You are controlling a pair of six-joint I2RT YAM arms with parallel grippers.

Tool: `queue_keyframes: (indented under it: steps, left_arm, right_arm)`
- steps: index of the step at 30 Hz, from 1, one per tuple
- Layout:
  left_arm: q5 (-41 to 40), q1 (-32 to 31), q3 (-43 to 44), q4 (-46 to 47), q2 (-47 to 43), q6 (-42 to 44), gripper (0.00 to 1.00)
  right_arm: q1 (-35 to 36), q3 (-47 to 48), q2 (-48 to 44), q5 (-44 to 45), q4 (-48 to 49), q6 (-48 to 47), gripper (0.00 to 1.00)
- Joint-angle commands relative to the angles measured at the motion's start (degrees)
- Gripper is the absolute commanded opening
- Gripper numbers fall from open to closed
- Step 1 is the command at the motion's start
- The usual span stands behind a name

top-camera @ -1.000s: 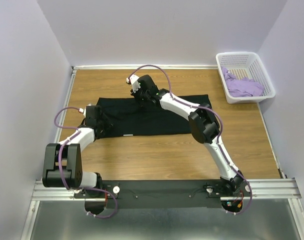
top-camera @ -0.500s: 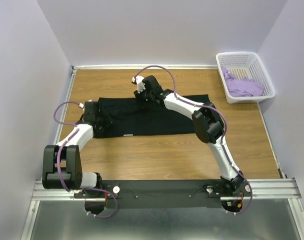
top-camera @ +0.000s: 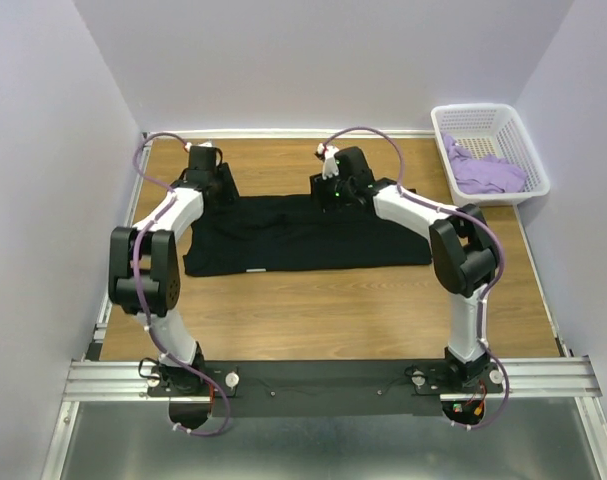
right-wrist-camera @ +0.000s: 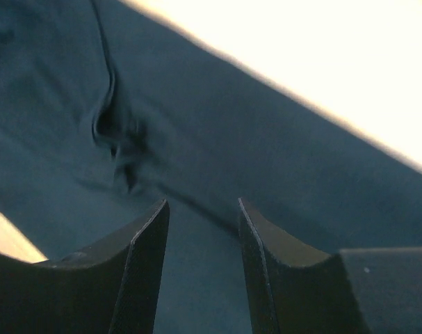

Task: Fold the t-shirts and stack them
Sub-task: Fold the tshirt

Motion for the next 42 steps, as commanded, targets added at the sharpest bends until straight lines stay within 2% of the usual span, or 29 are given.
queue_keyframes:
  steps: [1, 4, 10, 15, 18, 23, 34, 37, 42]
  left_arm:
    - [-1.8, -2.2, 5.5, -5.4, 5.9, 1.2, 0.64]
    - [-4.1, -3.9, 10.5, -7.2, 10.1, -0.1, 0.63]
    - [-7.7, -4.8, 14.2, -9.0, 15.3, -2.5, 0.62]
    - [-10.4, -5.9, 17.4, -10.1, 17.8, -3.4, 0.6]
    - [-12.4, -6.4, 19.7, -11.3, 19.6, -4.2, 0.58]
    - [-13.4, -7.0, 22.4, -12.7, 22.5, -4.4, 0.48]
    - [-16.6, -7.4, 24.9, -14.8, 26.0, -4.7, 0.44]
    - [-16.7, -7.5, 25.5, -14.9, 26.6, -4.6, 0.38]
    - [-17.1, -7.9, 25.6, -14.9, 26.4, -4.4, 0.21]
  right_arm:
    - [0.7, -6.4, -3.6, -1.3, 1.7, 0.7, 0.52]
    - [0.6, -10.5, -5.9, -0.1, 2.3, 0.8, 0.53]
    - [0.0, -16.8, -8.7, 3.1, 3.9, 0.6, 0.54]
    - [-1.3, -21.4, -10.4, 2.5, 7.6, 1.5, 0.54]
    - [-1.6, -22.0, -10.5, 1.9, 8.1, 1.8, 0.54]
    - [-2.0, -23.1, -11.1, 1.6, 10.2, 1.8, 0.54]
    - [-2.5, -24.1, -10.6, 0.6, 11.5, 2.3, 0.54]
    - [-2.5, -24.3, -10.4, 0.6, 11.7, 2.4, 0.54]
    - [-2.6, -24.7, -9.5, 0.7, 12.2, 2.7, 0.54]
